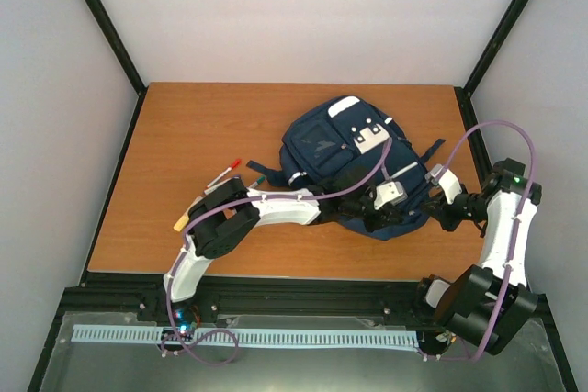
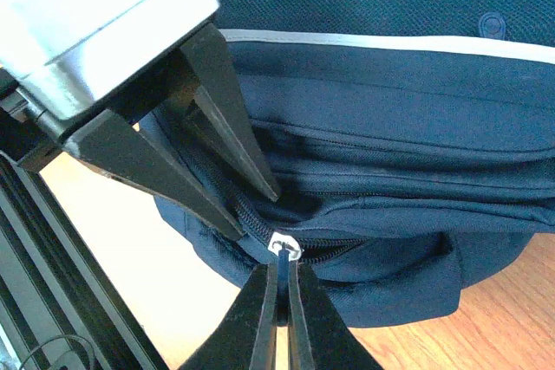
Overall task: Pack the student bag
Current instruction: Zip the student bag at the center of the board.
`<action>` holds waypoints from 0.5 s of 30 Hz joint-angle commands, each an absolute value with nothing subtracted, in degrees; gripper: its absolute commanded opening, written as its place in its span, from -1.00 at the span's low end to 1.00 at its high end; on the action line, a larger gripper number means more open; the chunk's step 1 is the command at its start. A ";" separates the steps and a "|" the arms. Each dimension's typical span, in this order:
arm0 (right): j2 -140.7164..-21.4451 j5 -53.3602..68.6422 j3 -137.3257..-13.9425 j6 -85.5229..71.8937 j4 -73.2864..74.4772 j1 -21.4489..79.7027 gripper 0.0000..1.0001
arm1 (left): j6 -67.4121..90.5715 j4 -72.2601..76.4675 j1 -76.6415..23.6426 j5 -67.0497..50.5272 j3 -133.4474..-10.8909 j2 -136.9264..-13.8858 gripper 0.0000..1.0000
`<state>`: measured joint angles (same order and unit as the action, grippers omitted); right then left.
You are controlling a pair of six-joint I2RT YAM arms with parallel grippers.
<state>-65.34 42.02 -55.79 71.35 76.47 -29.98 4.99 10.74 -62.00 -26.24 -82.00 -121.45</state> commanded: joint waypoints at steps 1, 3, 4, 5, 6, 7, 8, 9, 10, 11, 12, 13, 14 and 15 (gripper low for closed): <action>-65.14 41.66 -54.50 69.18 74.74 -30.44 -0.95 | 3.00 9.95 -62.01 -21.25 -85.26 -123.62 -0.61; -65.09 38.63 -53.08 68.15 72.68 -30.50 -0.94 | 3.07 10.17 -61.97 -19.87 -85.06 -123.52 -0.73; -65.17 37.01 -52.33 67.57 71.44 -30.62 -0.94 | 3.20 10.49 -61.96 -19.37 -84.61 -123.25 -0.77; -65.36 35.41 -51.51 66.87 70.05 -30.81 -0.95 | 3.35 11.10 -61.98 -19.07 -84.04 -122.94 -0.82; -65.83 34.10 -50.72 66.56 69.09 -30.91 -0.94 | 3.58 12.10 -61.97 -18.73 -83.17 -122.62 -0.85; -66.58 33.20 -50.22 66.42 68.52 -30.93 -0.92 | 3.86 13.14 -61.96 -18.48 -82.36 -122.19 -0.88; -67.74 32.91 -49.97 66.39 68.42 -30.94 -0.83 | 4.13 14.01 -61.96 -18.26 -81.72 -121.94 -0.91; -69.16 33.14 -49.97 66.47 68.55 -30.94 -0.73 | 4.55 14.79 -61.96 -18.10 -81.18 -121.71 -0.92; -70.42 33.89 -50.07 66.68 68.78 -30.94 -0.64 | 4.83 15.44 -61.97 -18.09 -80.87 -121.61 -0.93; -71.72 34.91 -50.19 67.11 69.11 -30.94 -0.56 | 5.01 16.01 -61.96 -18.38 -80.71 -121.57 -0.95; -72.75 35.96 -50.38 67.26 69.05 -30.94 -0.47 | 5.28 16.20 -61.96 -18.70 -80.73 -121.66 -0.96; -73.64 37.33 -50.61 67.20 68.81 -30.92 -0.43 | 5.54 16.25 -61.96 -19.24 -80.89 -121.79 -0.96; -74.32 38.04 -50.84 67.09 68.49 -30.86 -0.40 | 5.76 16.26 -61.96 -19.59 -81.05 -122.00 -0.97; -74.97 38.74 -51.07 67.09 68.21 -30.85 -0.35 | 5.96 16.26 -61.96 -19.77 -81.10 -122.05 -0.97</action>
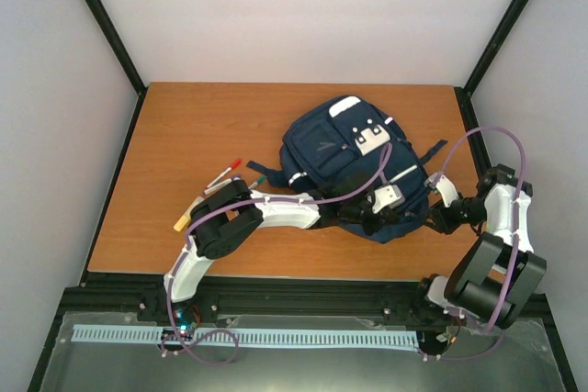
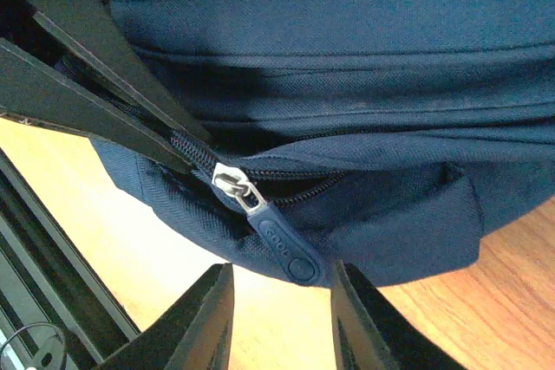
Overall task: Pack the student bag
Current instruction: Zip the student bag at the center of the board.
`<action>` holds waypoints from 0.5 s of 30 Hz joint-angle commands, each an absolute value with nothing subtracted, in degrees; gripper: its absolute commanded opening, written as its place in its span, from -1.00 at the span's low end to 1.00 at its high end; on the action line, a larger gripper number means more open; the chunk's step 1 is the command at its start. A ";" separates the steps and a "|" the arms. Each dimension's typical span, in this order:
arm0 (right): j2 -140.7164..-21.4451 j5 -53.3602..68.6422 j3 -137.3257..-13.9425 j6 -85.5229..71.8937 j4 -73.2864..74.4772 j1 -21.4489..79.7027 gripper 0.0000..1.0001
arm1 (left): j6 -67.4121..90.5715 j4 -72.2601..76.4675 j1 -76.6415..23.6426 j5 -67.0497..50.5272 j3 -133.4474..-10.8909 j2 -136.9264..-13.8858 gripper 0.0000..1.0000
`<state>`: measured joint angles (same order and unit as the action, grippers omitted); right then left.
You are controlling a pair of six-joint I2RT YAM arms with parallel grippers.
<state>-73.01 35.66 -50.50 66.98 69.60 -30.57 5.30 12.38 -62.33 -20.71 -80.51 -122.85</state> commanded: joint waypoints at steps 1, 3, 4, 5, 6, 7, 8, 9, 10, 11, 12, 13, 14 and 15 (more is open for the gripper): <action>-75.53 39.19 -51.28 67.18 68.02 -30.85 -0.31 | 6.12 16.26 -61.96 -19.84 -81.14 -122.08 -0.97; -76.26 39.33 -51.43 67.15 67.46 -30.77 -0.21 | 6.30 16.26 -61.96 -19.82 -81.12 -122.24 -0.97; -76.48 39.14 -51.37 67.14 67.03 -30.76 -0.16 | 6.31 16.30 -61.96 -19.86 -81.05 -122.24 -0.97; -76.65 38.88 -51.27 67.07 66.42 -30.76 -0.12 | 6.37 16.41 -61.96 -19.94 -80.96 -122.18 -0.97; -76.70 38.60 -51.01 67.25 65.96 -30.72 -0.09 | 6.41 16.43 -61.96 -19.87 -80.93 -122.05 -0.97; -76.87 38.32 -50.92 67.44 65.49 -30.64 -0.06 | 6.42 16.44 -61.96 -19.84 -80.92 -122.03 -0.97; -77.11 38.12 -50.69 67.82 65.28 -30.47 -0.05 | 6.44 16.37 -61.96 -19.86 -80.94 -121.94 -0.97; -77.67 38.06 -50.52 68.20 65.22 -30.17 -0.04 | 6.46 16.28 -61.96 -19.86 -81.03 -121.87 -0.97; -78.24 37.94 -50.32 68.42 64.91 -29.69 -0.03 | 6.50 16.20 -61.96 -19.86 -81.13 -121.78 -0.96; -78.83 37.82 -50.09 68.27 64.35 -29.06 -0.02 | 6.50 16.18 -61.96 -19.86 -81.12 -121.73 -0.97; -79.49 37.84 -49.91 68.06 63.70 -28.53 -0.02 | 6.50 16.17 -61.95 -19.96 -81.12 -121.59 -0.97; -80.09 38.18 -49.84 68.04 63.42 -27.96 -0.03 | 6.46 16.05 -61.96 -19.96 -81.21 -121.46 -0.96; -80.68 38.60 -49.88 68.03 63.38 -27.38 -0.07 | 6.42 15.83 -61.96 -19.92 -81.30 -121.39 -0.97; -81.08 39.05 -50.03 68.07 63.49 -26.88 -0.11 | 6.35 15.44 -61.96 -19.80 -81.43 -121.36 -0.96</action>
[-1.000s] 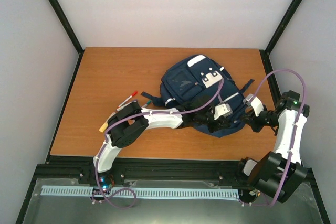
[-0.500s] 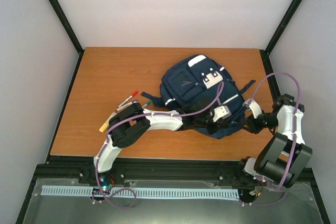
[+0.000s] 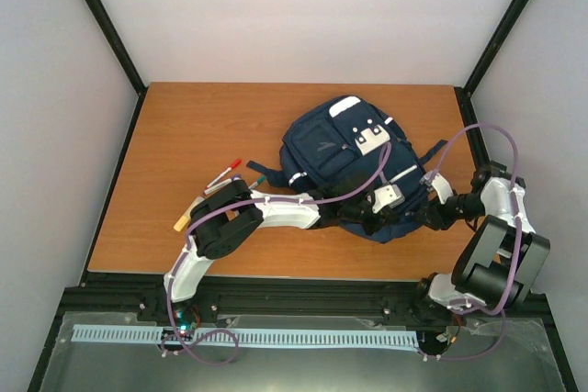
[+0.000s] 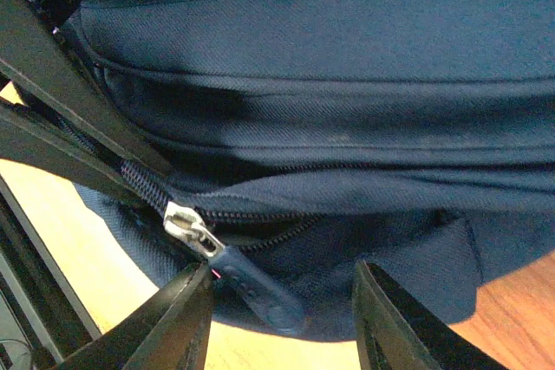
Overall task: Pack the student bag
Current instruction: Zip the student bag at the center of the board.
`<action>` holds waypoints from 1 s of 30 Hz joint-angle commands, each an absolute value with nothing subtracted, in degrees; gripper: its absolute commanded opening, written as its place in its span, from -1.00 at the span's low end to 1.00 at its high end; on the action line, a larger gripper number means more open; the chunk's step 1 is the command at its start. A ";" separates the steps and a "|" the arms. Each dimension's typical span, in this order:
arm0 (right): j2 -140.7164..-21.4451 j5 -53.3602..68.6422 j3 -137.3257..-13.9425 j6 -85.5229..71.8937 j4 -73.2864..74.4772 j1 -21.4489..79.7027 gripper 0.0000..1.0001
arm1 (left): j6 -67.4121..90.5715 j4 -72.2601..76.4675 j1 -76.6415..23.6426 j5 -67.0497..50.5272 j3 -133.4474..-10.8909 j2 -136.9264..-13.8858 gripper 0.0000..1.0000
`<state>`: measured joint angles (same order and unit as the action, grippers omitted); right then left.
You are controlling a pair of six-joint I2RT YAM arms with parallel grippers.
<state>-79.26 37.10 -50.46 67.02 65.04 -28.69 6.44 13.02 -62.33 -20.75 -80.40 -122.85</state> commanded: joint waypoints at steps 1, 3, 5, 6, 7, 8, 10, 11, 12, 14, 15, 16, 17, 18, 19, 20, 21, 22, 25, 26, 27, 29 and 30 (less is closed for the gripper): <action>-81.34 39.66 -50.13 68.14 63.83 -26.43 -0.16 | 6.27 15.08 -61.96 -19.71 -81.55 -121.34 -0.97; -81.27 40.52 -50.40 68.64 64.66 -25.82 -0.28 | 6.08 14.59 -61.96 -19.54 -81.65 -121.23 -0.97; -80.60 40.69 -50.72 69.62 65.40 -25.67 -0.58 | 5.94 14.06 -62.01 -19.15 -81.62 -121.25 -0.97; -80.18 40.35 -50.87 69.83 65.78 -25.66 -0.70 | 5.97 13.80 -61.97 -18.98 -81.65 -121.29 -0.97; -79.44 39.78 -51.15 70.03 66.14 -25.69 -0.79 | 5.98 13.66 -61.96 -18.75 -81.63 -121.31 -0.97; -78.67 39.09 -51.32 70.38 66.70 -25.69 -0.88 | 5.91 13.27 -61.96 -18.54 -81.63 -121.30 -0.97; -77.06 37.18 -51.50 70.63 67.32 -25.67 -0.94 | 5.89 12.75 -61.96 -18.18 -81.63 -121.22 -0.97; -76.32 35.97 -51.49 70.45 67.20 -25.66 -0.94 | 5.84 12.49 -61.96 -17.99 -81.57 -121.14 -0.97; -75.55 34.79 -51.50 70.33 67.22 -25.66 -0.94 | 5.81 12.28 -61.96 -17.82 -81.45 -121.19 -0.97; -74.72 33.04 -51.79 70.47 67.87 -25.86 -0.95 | 5.72 11.97 -61.96 -17.41 -81.25 -120.99 -0.97; -74.37 32.49 -52.06 70.67 68.51 -25.84 -0.94 | 5.76 11.83 -61.94 -17.22 -81.16 -120.99 -0.97; -74.17 32.22 -52.29 71.21 69.51 -25.91 -0.95 | 5.75 11.67 -61.96 -17.01 -81.18 -120.95 -0.97; -73.85 32.12 -52.28 72.07 70.51 -25.98 -0.95 | 5.79 11.69 -61.96 -16.84 -81.13 -120.88 -0.97; -73.52 32.23 -52.12 73.14 71.47 -25.99 -0.94 | 5.92 11.70 -61.96 -16.82 -81.05 -120.81 -0.97; -73.22 32.29 -51.59 74.17 72.13 -25.89 -0.94 | 6.09 11.80 -61.96 -16.86 -80.99 -120.66 -0.97; -73.18 32.50 -51.12 75.31 72.45 -25.80 -0.93 | 6.29 11.97 -61.98 -16.96 -80.95 -120.53 -0.97; -73.40 33.08 -50.69 75.16 72.08 -25.76 -0.90 | 6.45 12.28 -61.97 -17.05 -80.95 -120.25 -0.97; -73.88 34.01 -50.33 74.84 71.53 -25.72 -0.89 | 6.54 12.43 -61.96 -17.05 -80.95 -120.08 -0.97; -76.40 36.84 -50.68 73.44 70.50 -25.45 -0.88 | 6.68 12.53 -62.05 -16.80 -80.98 -119.59 -0.97; -77.23 37.65 -50.90 72.99 70.13 -25.30 -0.88 | 6.68 12.54 -62.05 -16.85 -80.89 -119.50 -0.97; -78.16 38.32 -51.09 72.57 69.67 -24.98 -0.87 | 6.66 12.41 -62.05 -16.80 -80.80 -119.38 -0.97; -79.17 39.06 -51.28 71.48 68.52 -24.15 -0.86 | 6.59 12.26 -62.05 -16.79 -80.69 -119.20 -0.97; -79.53 39.22 -51.25 70.96 67.87 -23.65 -0.84 | 6.59 12.22 -62.12 -16.73 -80.57 -119.18 -0.97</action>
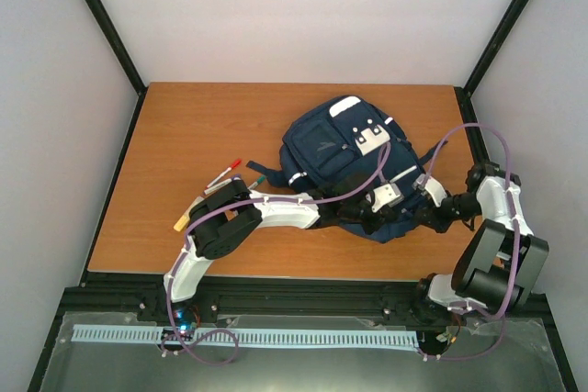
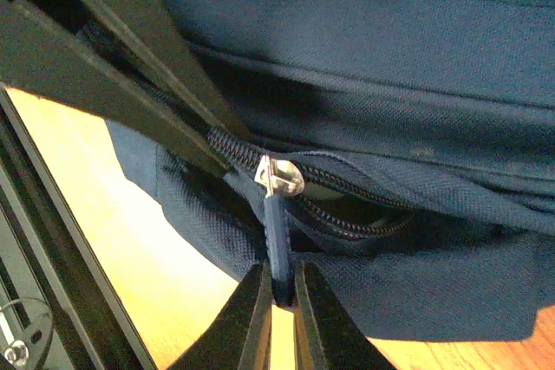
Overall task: Pack the student bag
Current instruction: Zip the student bag at the center of the board.
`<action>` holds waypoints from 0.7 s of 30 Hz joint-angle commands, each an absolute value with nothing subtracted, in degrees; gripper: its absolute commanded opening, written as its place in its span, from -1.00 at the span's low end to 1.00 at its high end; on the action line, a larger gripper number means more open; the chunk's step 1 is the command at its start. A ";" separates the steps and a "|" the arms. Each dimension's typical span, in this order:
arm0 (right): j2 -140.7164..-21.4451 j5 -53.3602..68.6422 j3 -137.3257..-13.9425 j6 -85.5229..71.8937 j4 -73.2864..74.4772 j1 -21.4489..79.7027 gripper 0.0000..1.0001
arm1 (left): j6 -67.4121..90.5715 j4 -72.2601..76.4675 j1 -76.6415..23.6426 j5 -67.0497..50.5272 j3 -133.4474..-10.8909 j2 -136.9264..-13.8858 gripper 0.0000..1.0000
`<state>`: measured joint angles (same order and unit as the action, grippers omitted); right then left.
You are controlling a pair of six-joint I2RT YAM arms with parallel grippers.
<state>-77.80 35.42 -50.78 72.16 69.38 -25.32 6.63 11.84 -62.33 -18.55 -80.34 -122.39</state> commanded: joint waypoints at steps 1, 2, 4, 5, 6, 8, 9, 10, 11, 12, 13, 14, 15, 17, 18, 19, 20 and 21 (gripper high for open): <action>-79.87 39.34 -51.12 70.42 66.89 -23.12 -0.78 | 6.59 12.29 -62.14 -16.70 -80.45 -118.95 -0.97; -80.22 39.56 -51.08 69.92 66.35 -22.52 -0.73 | 6.59 12.33 -62.20 -16.64 -80.47 -118.92 -0.97; -80.77 40.16 -51.06 68.99 65.63 -21.49 -0.63 | 6.53 12.17 -62.35 -16.46 -80.42 -118.80 -0.97; -80.91 40.40 -51.06 68.47 65.20 -21.00 -0.57 | 6.51 12.08 -62.42 -16.38 -80.44 -118.77 -0.97; -81.10 40.61 -51.11 67.94 64.95 -20.60 -0.51 | 6.50 12.01 -62.48 -16.26 -80.42 -118.81 -0.97; -81.45 40.95 -51.31 66.76 64.39 -20.19 -0.57 | 6.50 11.92 -62.58 -16.19 -80.35 -118.68 -0.97; -81.63 41.01 -51.47 66.32 64.20 -20.18 -0.69 | 6.50 11.83 -62.58 -16.05 -80.29 -118.57 -0.97; -81.72 40.92 -51.76 65.89 64.17 -20.15 -0.81 | 6.50 11.84 -62.64 -15.96 -80.27 -118.52 -0.97; -81.92 40.50 -51.96 65.53 64.16 -20.13 -0.91 | 6.46 11.74 -62.62 -15.87 -80.20 -118.41 -0.97; -81.89 39.76 -52.14 65.09 64.03 -20.15 -0.94 | 6.42 11.60 -62.66 -15.76 -80.16 -118.40 -0.97; -81.74 38.77 -52.21 64.75 63.85 -20.23 -0.94 | 6.34 11.45 -62.65 -15.66 -80.12 -118.31 -0.97; -81.43 37.43 -52.28 64.76 63.88 -20.33 -0.94 | 6.21 11.12 -62.65 -15.50 -80.03 -118.18 -0.97; -81.13 35.91 -52.36 64.88 63.83 -20.61 -0.94 | 6.04 10.89 -62.66 -15.29 -79.86 -118.03 -0.97; -80.46 32.76 -52.82 65.07 63.81 -21.89 -0.94 | 5.57 10.27 -62.66 -14.85 -79.41 -117.44 -0.98; -80.40 31.38 -53.32 65.19 63.93 -22.88 -0.94 | 5.12 9.80 -62.67 -14.67 -79.11 -117.08 -0.98; -80.67 29.91 -53.95 65.45 64.16 -23.99 -0.95 | 4.84 9.17 -62.67 -14.41 -78.73 -116.68 -0.98; -81.25 28.57 -55.02 65.62 64.26 -25.20 -0.94 | 4.57 8.59 -62.71 -14.25 -78.19 -116.23 -0.98; -82.00 27.48 -55.95 65.98 64.23 -26.54 -0.95 | 4.45 8.12 -62.81 -14.05 -77.43 -115.59 -0.98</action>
